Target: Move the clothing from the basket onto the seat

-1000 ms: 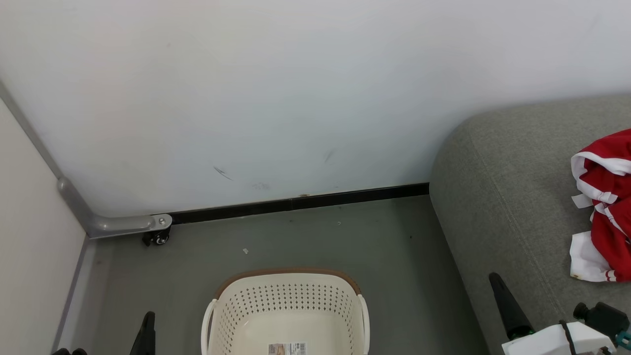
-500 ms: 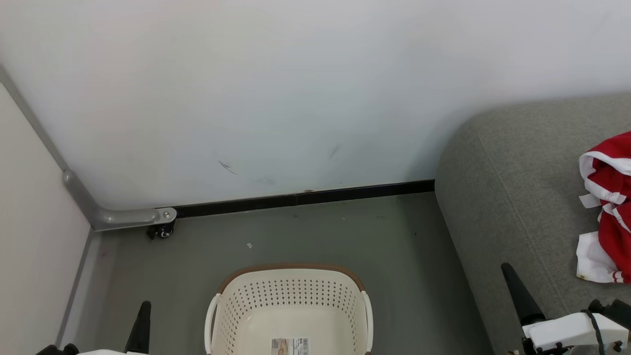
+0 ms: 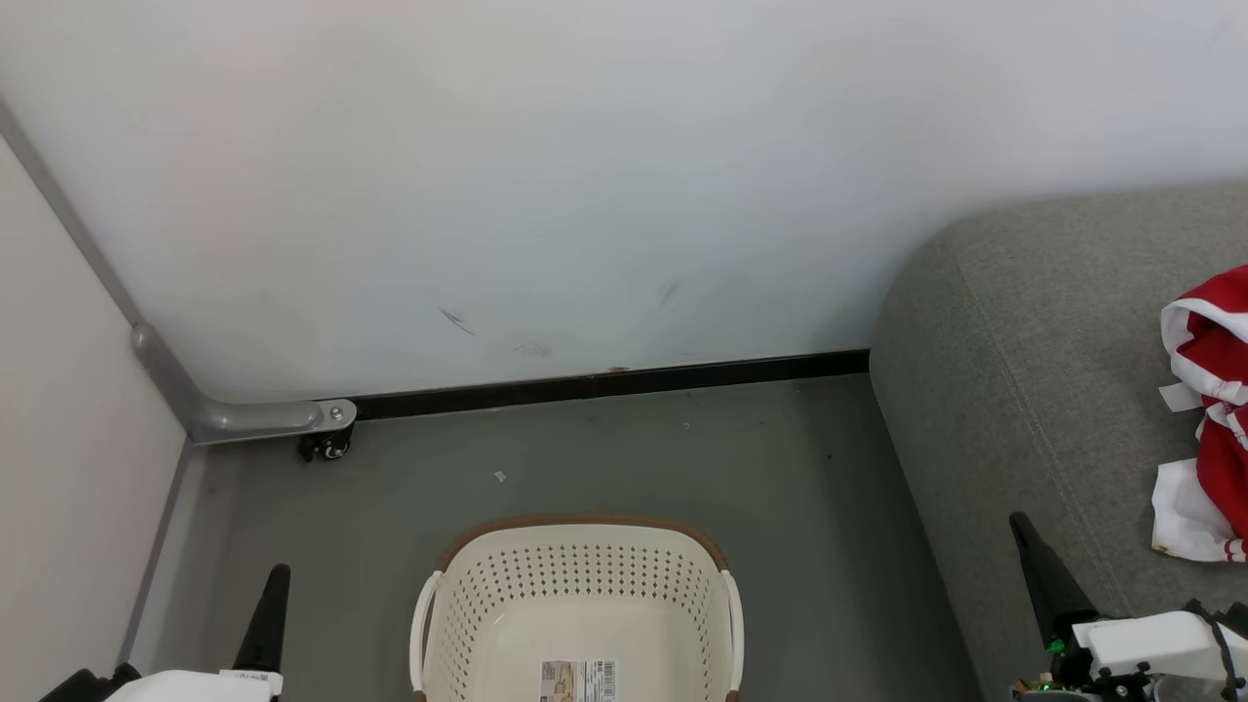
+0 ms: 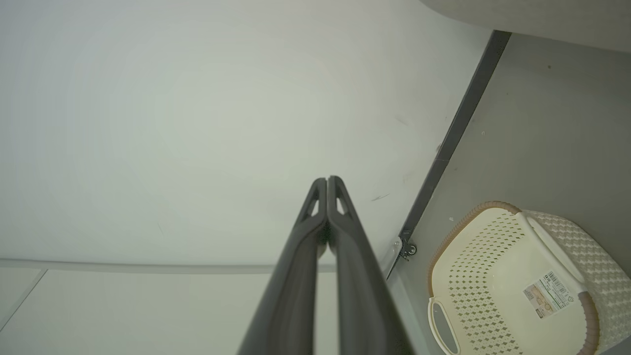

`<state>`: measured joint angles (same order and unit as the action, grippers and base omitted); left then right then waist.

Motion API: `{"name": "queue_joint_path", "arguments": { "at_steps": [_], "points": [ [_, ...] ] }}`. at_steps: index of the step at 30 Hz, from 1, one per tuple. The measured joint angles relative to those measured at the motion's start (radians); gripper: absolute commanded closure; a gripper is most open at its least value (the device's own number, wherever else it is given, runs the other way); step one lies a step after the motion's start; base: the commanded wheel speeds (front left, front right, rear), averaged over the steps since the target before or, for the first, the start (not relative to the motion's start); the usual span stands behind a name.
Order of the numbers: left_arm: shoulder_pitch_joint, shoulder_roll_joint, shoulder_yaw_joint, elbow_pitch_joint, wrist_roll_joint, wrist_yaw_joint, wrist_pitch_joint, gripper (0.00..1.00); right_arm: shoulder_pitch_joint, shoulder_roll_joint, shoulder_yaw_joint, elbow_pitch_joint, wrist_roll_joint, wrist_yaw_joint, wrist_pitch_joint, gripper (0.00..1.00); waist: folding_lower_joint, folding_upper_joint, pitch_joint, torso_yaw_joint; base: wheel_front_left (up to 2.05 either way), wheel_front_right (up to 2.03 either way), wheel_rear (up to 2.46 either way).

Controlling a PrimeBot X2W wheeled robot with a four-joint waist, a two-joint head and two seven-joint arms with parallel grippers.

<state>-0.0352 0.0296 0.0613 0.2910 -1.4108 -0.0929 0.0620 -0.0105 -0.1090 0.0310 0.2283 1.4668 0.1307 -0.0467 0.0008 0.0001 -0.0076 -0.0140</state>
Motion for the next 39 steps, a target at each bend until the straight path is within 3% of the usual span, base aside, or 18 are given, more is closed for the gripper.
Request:
{"name": "queue_joint_path", "arguments": {
  "at_steps": [16, 39],
  "points": [
    [-0.025, 0.002, 0.025, -0.009, -0.184, -0.028, 0.053, 1.00, -0.032, -0.018, -0.023, 0.016, 0.247, 0.000, 0.044, 1.00, -0.0001, 0.0000, 0.010, 0.014, 0.00, 0.00, 0.00],
    [-0.035, 0.002, 0.025, -0.013, -0.184, -0.030, 0.053, 1.00, -0.041, -0.018, -0.029, 0.023, 0.248, 0.000, 0.046, 1.00, -0.0003, 0.0000, 0.011, 0.014, 0.00, 0.00, 0.00]
  ]
}}
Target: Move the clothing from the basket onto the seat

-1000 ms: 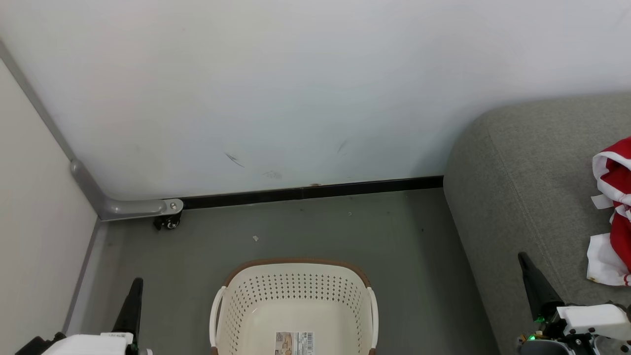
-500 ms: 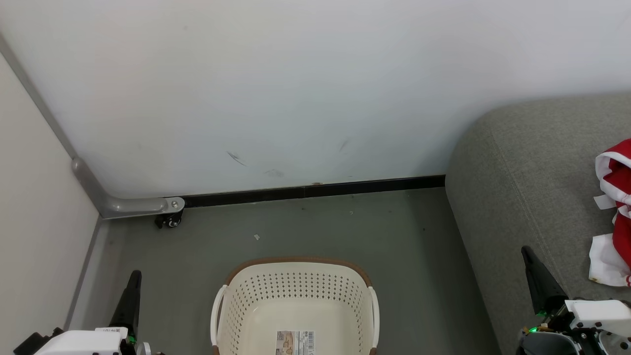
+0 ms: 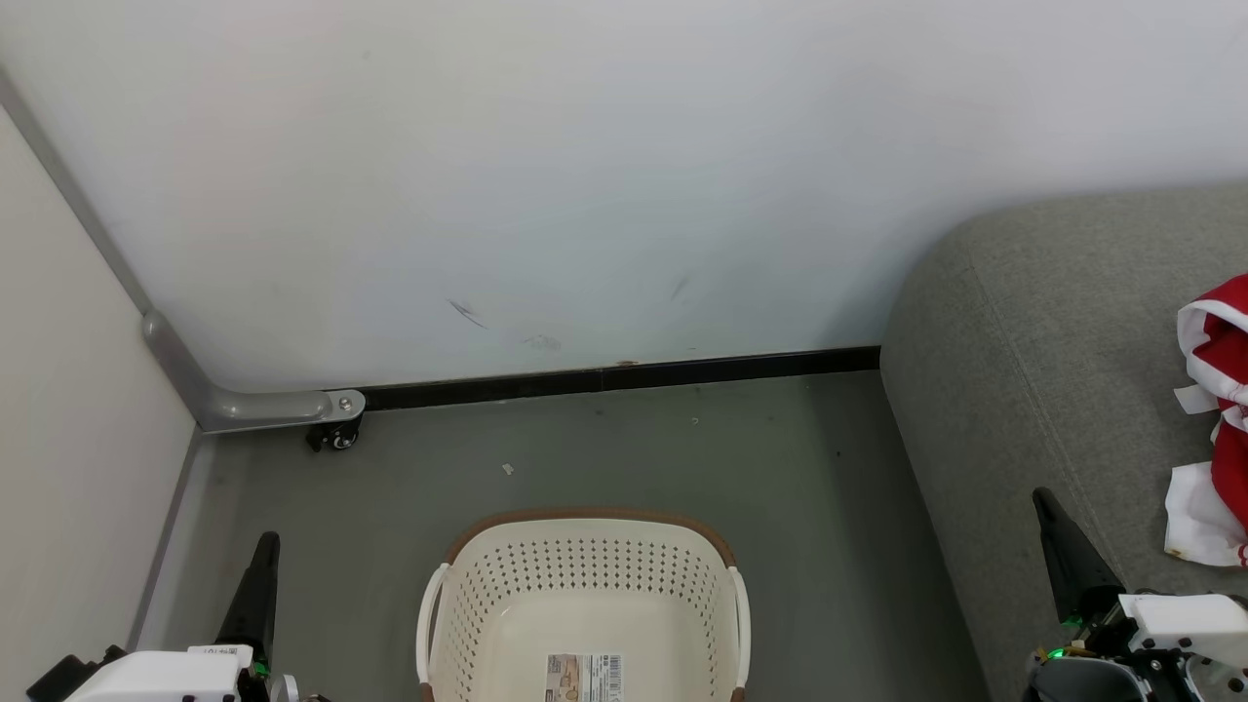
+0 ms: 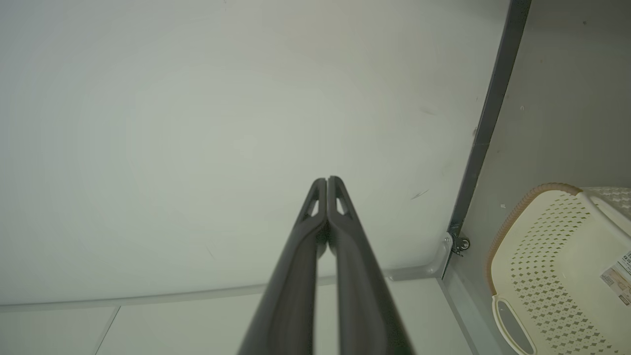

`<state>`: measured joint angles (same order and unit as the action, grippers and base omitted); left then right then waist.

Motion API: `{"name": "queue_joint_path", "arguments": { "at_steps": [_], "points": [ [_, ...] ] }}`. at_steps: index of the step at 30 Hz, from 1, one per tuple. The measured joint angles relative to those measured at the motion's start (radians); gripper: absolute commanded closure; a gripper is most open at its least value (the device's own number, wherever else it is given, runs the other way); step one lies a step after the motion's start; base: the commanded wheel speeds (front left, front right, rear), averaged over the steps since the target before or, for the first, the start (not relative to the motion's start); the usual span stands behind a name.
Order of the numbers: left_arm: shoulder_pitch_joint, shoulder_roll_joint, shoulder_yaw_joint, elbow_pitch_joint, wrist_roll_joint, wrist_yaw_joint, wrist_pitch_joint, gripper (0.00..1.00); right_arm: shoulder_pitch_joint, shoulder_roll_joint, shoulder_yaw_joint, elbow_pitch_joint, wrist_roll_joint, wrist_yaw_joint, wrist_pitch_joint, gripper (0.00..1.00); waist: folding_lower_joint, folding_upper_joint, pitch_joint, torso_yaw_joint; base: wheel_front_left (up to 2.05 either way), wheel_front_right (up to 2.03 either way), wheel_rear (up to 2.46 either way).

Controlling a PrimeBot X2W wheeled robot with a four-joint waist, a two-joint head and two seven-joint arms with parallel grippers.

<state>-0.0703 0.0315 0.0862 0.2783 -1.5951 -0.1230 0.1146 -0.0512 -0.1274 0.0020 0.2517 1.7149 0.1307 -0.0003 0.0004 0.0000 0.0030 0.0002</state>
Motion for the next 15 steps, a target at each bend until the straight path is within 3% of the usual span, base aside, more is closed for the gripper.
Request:
{"name": "queue_joint_path", "arguments": {
  "at_steps": [15],
  "points": [
    [0.000, 0.000, 0.000, -0.001, -0.001, 0.000, 0.000, 1.00, 0.000, 0.000, -0.006, 0.003, 0.000, 0.000, 0.000, 1.00, -0.0001, 0.0000, 0.000, 0.000, 0.00, 0.00, 0.00]
  ]
}}
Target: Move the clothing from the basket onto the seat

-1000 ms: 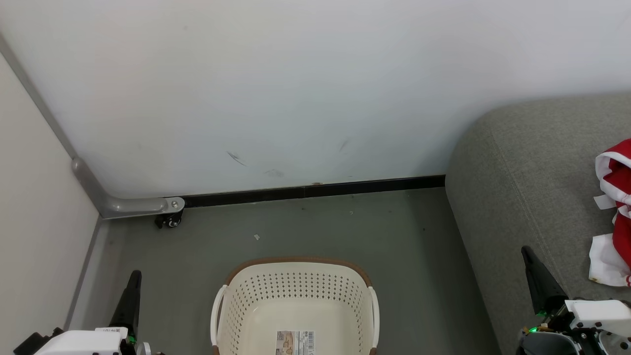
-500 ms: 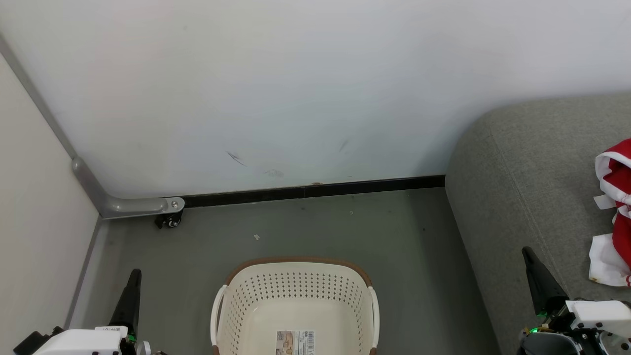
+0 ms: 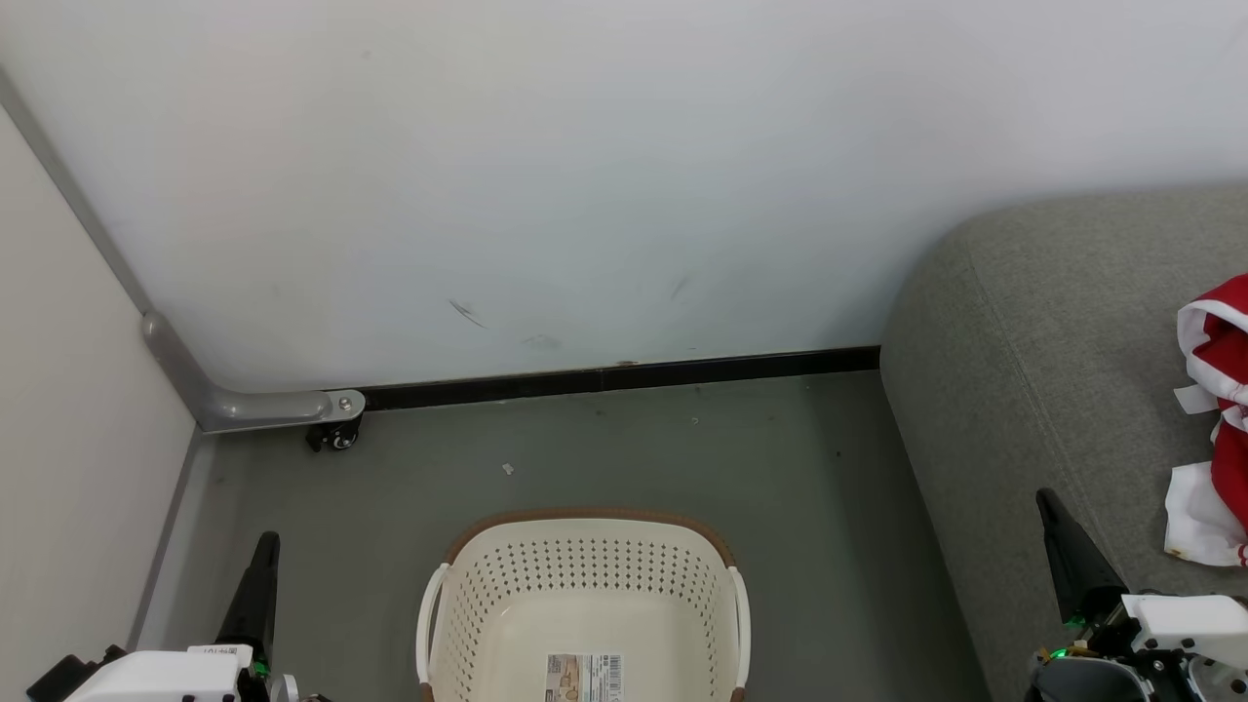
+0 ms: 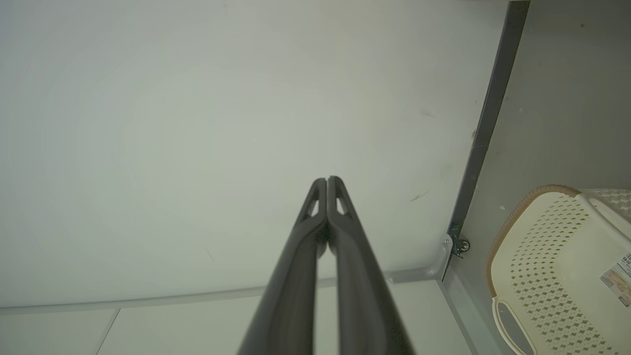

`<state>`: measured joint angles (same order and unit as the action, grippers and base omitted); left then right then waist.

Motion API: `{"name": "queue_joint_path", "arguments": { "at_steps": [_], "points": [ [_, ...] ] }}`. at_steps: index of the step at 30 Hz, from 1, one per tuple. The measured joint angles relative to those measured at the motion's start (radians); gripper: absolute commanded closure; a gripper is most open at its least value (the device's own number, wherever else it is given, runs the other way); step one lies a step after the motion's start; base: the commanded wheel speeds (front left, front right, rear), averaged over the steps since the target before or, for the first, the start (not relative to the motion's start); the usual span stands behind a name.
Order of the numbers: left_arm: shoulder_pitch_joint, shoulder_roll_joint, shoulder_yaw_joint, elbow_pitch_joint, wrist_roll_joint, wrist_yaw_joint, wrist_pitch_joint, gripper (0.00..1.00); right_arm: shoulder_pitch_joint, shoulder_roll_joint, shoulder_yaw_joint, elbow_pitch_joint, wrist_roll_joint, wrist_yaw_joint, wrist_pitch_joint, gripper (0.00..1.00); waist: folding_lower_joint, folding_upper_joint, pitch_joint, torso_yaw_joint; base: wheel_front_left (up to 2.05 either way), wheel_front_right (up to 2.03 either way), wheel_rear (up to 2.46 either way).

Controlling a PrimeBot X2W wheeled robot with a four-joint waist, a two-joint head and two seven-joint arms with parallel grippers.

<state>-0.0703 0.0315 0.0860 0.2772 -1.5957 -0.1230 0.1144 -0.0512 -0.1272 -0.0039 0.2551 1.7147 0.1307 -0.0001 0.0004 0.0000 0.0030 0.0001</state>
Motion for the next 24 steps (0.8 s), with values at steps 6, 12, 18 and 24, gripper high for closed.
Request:
{"name": "queue_joint_path", "arguments": {
  "at_steps": [6, 12, 18, 24],
  "points": [
    [0.000, 0.000, 0.000, 0.000, -0.002, 0.000, 0.000, 1.00, 0.000, 0.000, -0.003, 0.001, 0.000, 0.000, 0.000, 1.00, -0.0001, 0.0000, 0.000, 0.000, 0.00, 0.00, 0.00],
    [0.000, 0.000, 0.000, 0.000, -0.002, 0.000, 0.000, 1.00, 0.000, 0.001, -0.004, 0.002, 0.000, 0.000, 0.000, 1.00, 0.0000, 0.0000, 0.000, 0.000, 0.00, 0.00, 0.00],
    [0.000, 0.000, 0.000, -0.001, -0.002, 0.000, 0.000, 1.00, 0.000, 0.002, -0.006, 0.002, 0.000, 0.000, 0.002, 1.00, -0.0001, 0.0000, 0.000, 0.000, 0.00, 0.00, 0.00],
    [0.000, 0.000, 0.000, -0.001, -0.002, 0.000, 0.000, 1.00, 0.000, 0.002, -0.007, 0.003, 0.000, 0.000, 0.009, 1.00, -0.0001, 0.0000, 0.000, 0.000, 0.00, 0.00, 0.00]
  ]
}}
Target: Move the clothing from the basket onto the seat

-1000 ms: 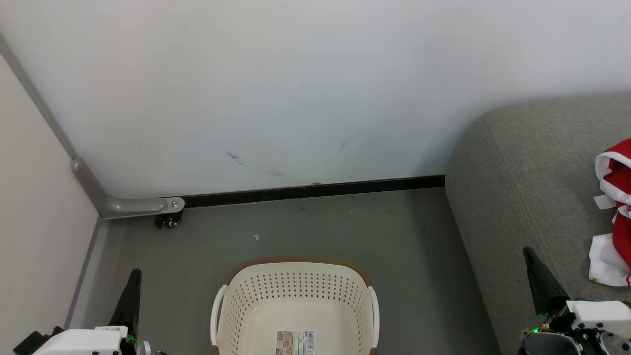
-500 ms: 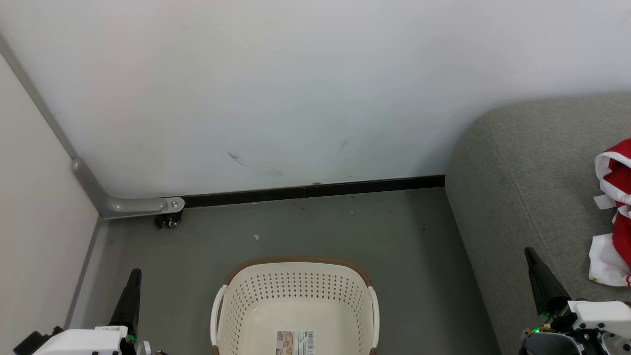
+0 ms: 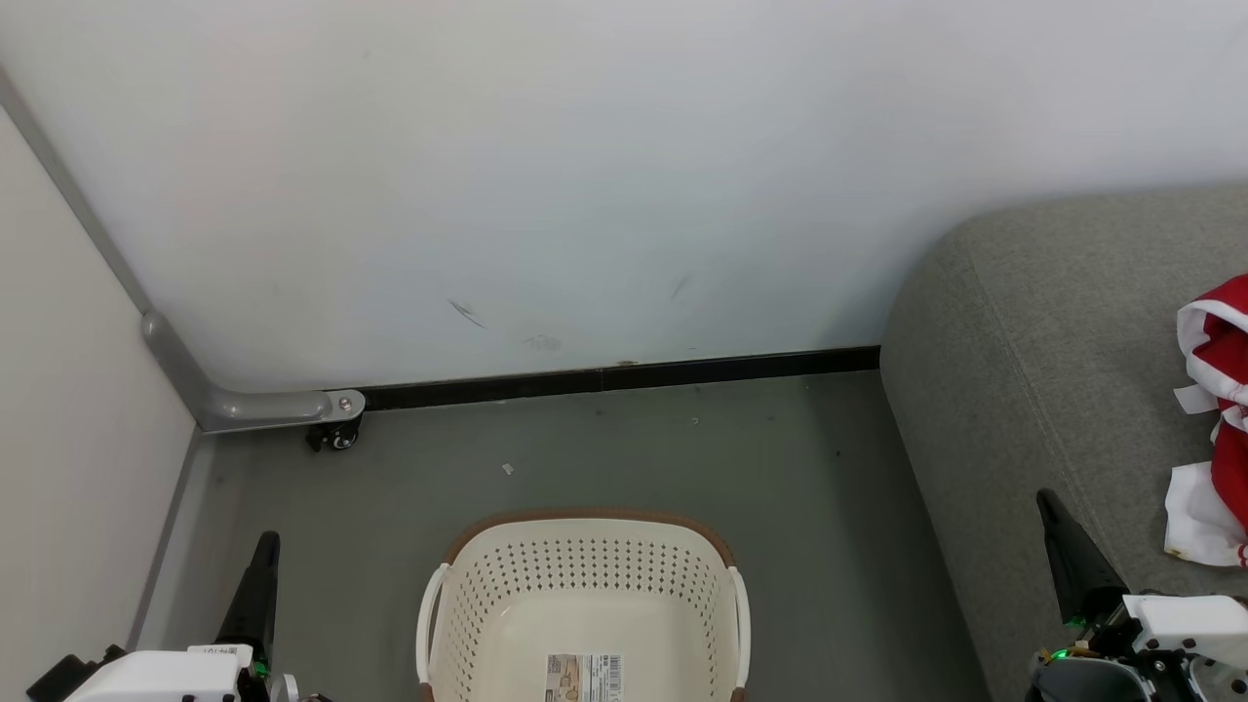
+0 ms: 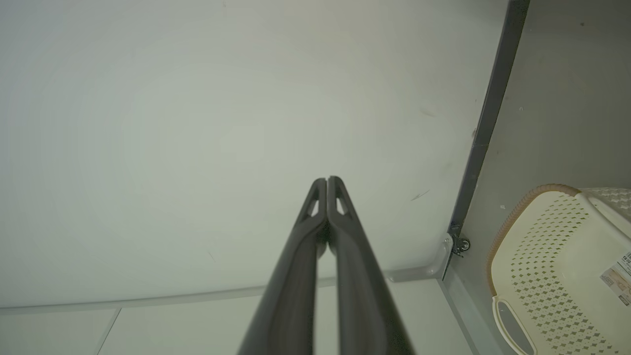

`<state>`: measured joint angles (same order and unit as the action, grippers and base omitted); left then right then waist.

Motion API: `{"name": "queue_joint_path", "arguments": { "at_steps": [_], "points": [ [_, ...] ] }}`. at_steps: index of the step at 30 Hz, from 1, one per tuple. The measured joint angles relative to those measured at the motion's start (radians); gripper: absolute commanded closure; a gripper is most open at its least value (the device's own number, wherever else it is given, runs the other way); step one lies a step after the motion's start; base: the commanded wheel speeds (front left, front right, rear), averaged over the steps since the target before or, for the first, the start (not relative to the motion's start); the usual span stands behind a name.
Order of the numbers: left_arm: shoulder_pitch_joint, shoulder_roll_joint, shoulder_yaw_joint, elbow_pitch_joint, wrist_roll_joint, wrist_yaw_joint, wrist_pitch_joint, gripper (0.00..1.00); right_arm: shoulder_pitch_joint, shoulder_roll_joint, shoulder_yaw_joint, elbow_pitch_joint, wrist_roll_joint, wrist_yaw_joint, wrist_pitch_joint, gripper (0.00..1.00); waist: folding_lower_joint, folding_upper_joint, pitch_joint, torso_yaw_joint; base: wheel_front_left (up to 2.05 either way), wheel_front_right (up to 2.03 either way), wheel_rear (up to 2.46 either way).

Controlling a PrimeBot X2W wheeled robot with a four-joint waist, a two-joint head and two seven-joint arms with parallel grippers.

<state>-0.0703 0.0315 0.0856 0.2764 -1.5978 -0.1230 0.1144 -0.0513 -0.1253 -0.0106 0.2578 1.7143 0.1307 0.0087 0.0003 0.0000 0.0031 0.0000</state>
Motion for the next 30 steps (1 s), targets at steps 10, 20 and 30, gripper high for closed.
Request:
{"name": "queue_joint_path", "arguments": {
  "at_steps": [10, 20, 30],
  "points": [
    [0.000, 0.000, 0.000, 0.000, 0.000, 0.000, 0.000, 1.00, 0.000, 0.001, -0.001, 0.000, 0.000, 0.000, 0.000, 1.00, -0.0001, 0.0000, 0.000, 0.000, 0.00, 0.00, 0.00],
    [0.000, 0.000, 0.000, 0.000, 0.000, 0.000, 0.000, 1.00, 0.000, 0.002, -0.003, 0.001, -0.001, 0.000, 0.000, 1.00, -0.0001, 0.0000, 0.000, 0.000, 0.00, 0.00, 0.00],
    [0.000, 0.000, 0.000, -0.001, 0.000, 0.000, 0.000, 1.00, 0.000, 0.003, -0.005, 0.001, -0.001, 0.000, 0.000, 1.00, -0.0001, 0.0000, 0.000, 0.000, 0.00, 0.00, 0.00]
  ]
}}
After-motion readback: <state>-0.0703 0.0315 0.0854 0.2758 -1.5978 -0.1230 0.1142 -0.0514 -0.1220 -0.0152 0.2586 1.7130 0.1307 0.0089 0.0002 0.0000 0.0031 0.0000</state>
